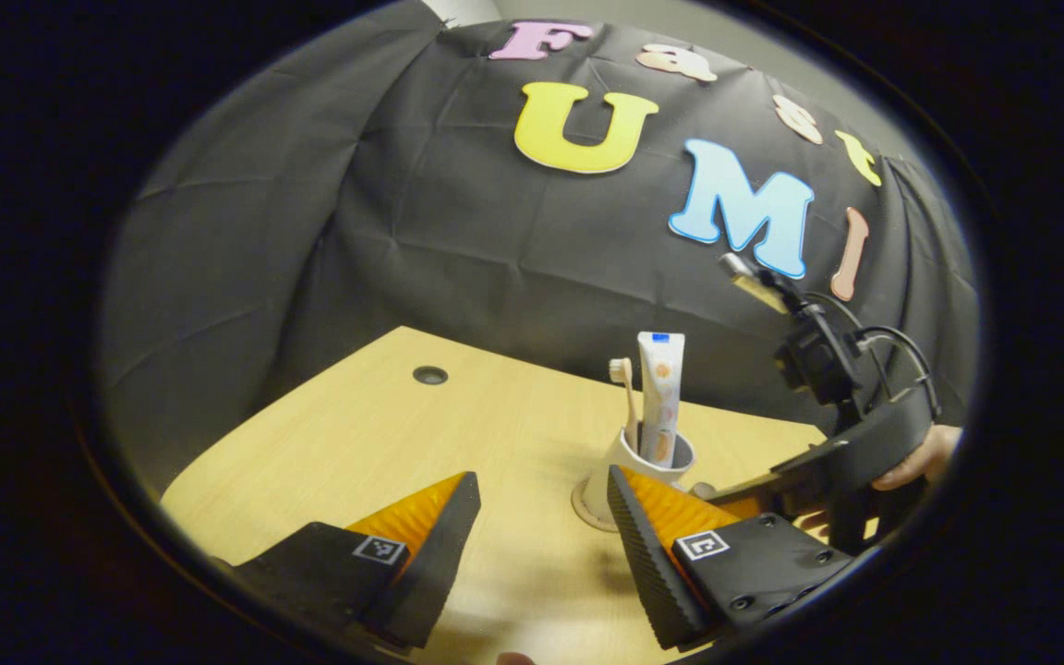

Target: Put the toothbrush and toothpaste on the desktop into the cup, then pick up the cup and place it on the coaster on the desktop.

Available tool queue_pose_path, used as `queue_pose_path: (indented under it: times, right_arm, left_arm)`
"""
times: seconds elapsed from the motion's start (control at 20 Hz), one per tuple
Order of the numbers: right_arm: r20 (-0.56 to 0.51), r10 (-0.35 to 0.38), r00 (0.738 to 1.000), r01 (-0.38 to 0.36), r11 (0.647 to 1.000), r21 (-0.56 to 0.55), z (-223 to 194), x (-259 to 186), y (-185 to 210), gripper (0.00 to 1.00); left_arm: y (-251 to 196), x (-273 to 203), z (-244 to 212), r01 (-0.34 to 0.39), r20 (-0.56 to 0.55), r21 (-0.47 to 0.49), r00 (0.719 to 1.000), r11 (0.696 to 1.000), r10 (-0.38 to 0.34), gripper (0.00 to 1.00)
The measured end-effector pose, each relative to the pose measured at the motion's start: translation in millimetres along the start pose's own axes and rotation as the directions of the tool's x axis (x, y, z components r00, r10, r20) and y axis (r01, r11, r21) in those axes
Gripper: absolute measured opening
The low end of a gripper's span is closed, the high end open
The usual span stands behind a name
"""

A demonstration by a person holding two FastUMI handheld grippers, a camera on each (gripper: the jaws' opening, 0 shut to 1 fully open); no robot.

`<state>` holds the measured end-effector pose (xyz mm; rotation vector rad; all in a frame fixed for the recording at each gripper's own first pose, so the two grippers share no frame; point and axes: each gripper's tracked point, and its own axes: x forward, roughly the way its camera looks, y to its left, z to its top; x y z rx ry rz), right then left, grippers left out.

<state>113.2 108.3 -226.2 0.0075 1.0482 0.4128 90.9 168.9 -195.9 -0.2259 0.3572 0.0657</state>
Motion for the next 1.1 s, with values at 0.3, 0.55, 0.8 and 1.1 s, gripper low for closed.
queue_pose_path:
  times: [0.3, 0.55, 0.8, 1.1]
  right_arm:
    - [0.293, -0.064, 0.954, 0.054, 0.998, 0.044, 8.8, -84.8, -34.8, 0.94]
    - [0.636, -0.170, 0.752, 0.160, 0.984, 0.074, 33.0, -201.1, -72.0, 0.93]
    - [0.767, -0.218, 0.603, 0.213, 0.971, 0.109, 36.2, -269.1, -86.1, 0.93]
    - [0.806, -0.217, 0.550, 0.213, 0.970, 0.117, 32.9, -275.1, -86.7, 0.93]
  left_arm:
    - [-45.8, -28.2, 36.8, -0.006, 0.063, 0.005, 0.998, 1.000, 0.006, 0.90]
    - [-98.6, -66.4, 80.3, 0.013, 0.177, 0.079, 0.984, 0.997, -0.027, 0.90]
    - [-141.1, -108.9, 102.1, 0.031, 0.226, 0.114, 0.972, 0.993, -0.056, 0.90]
    - [-164.6, -143.7, 110.8, 0.017, 0.270, 0.136, 0.961, 0.991, -0.054, 0.90]
